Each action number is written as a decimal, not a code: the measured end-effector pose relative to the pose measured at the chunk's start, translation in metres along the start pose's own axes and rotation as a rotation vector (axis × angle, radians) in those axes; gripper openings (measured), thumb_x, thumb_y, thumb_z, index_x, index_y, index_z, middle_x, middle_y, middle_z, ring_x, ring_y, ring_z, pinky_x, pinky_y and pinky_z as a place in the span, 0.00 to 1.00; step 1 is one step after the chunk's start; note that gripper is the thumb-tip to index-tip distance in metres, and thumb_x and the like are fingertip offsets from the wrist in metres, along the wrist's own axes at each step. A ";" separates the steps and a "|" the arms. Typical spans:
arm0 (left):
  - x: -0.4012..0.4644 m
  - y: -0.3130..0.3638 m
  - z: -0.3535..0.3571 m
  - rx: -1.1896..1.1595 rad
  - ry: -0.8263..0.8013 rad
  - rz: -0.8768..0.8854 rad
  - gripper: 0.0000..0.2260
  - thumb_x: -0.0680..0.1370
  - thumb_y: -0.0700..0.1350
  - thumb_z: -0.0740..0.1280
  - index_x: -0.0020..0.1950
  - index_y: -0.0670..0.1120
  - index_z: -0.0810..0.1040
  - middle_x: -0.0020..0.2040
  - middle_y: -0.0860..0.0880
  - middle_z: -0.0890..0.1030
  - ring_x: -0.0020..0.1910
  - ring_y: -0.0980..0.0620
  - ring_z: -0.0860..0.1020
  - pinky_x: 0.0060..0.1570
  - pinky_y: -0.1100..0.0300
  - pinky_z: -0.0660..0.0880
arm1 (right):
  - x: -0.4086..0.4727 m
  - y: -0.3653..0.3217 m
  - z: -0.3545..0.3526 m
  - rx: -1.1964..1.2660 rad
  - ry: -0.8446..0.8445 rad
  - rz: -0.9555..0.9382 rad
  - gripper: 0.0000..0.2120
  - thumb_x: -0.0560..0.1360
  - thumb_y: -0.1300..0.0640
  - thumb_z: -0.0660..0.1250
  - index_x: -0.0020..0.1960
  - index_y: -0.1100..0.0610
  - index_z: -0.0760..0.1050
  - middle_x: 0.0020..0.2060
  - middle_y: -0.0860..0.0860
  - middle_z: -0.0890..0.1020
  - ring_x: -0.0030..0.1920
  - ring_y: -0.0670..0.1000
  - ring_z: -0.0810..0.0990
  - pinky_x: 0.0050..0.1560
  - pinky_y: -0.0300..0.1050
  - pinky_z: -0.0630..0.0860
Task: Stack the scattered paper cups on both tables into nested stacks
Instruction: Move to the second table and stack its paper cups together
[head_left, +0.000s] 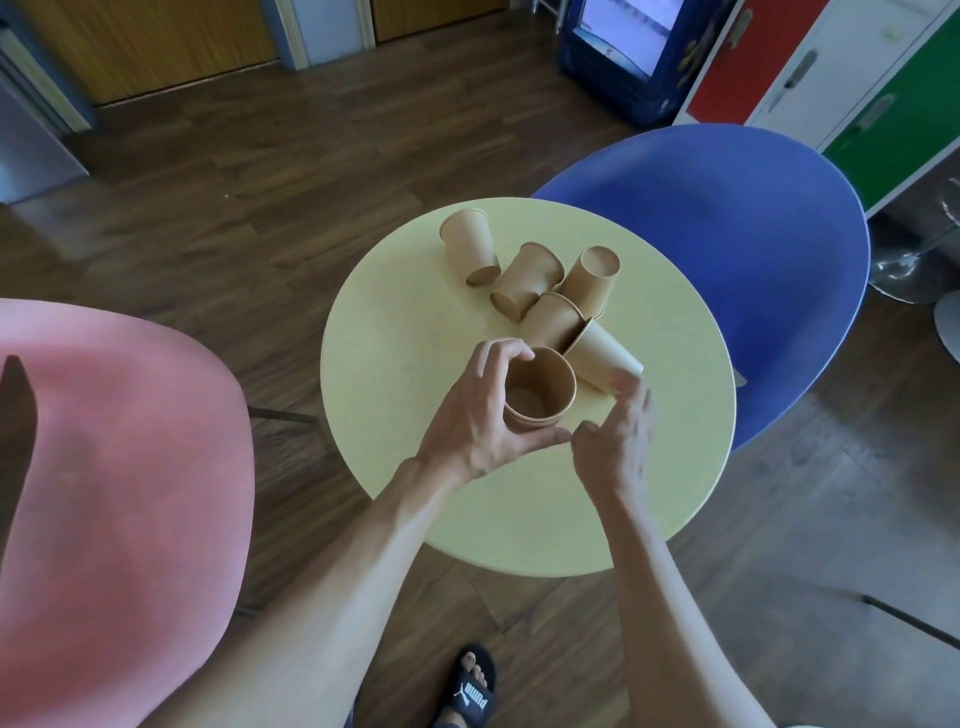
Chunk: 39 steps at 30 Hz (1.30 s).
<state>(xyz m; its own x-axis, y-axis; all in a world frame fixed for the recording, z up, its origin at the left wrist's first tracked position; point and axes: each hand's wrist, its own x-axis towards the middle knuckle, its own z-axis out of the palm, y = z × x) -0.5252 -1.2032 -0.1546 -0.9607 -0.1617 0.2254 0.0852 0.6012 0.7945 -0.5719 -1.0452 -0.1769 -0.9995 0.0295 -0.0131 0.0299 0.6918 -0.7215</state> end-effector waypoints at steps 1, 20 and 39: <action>0.000 0.000 0.001 -0.015 -0.003 -0.007 0.41 0.64 0.61 0.82 0.69 0.51 0.66 0.67 0.49 0.75 0.66 0.52 0.75 0.61 0.53 0.76 | 0.006 -0.006 -0.008 -0.040 0.076 -0.031 0.33 0.67 0.74 0.63 0.71 0.58 0.66 0.64 0.58 0.73 0.66 0.61 0.70 0.68 0.55 0.69; 0.019 0.000 0.015 -0.109 0.042 -0.153 0.47 0.62 0.56 0.85 0.75 0.46 0.67 0.66 0.55 0.78 0.62 0.58 0.77 0.61 0.71 0.72 | 0.046 -0.016 -0.026 0.107 0.040 0.195 0.35 0.70 0.53 0.74 0.73 0.56 0.65 0.57 0.56 0.70 0.62 0.61 0.73 0.57 0.51 0.72; 0.027 0.009 0.015 -0.246 0.062 -0.255 0.30 0.65 0.55 0.80 0.64 0.52 0.74 0.56 0.58 0.83 0.55 0.59 0.82 0.50 0.57 0.79 | 0.005 -0.067 -0.030 0.350 -0.026 -0.249 0.34 0.64 0.45 0.77 0.67 0.47 0.68 0.60 0.44 0.78 0.62 0.49 0.77 0.60 0.50 0.77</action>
<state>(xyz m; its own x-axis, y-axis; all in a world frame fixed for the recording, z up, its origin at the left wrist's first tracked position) -0.5544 -1.1905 -0.1498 -0.9422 -0.3337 0.0304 -0.0868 0.3307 0.9398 -0.5785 -1.0694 -0.1079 -0.9758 -0.1288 0.1769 -0.2138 0.3892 -0.8960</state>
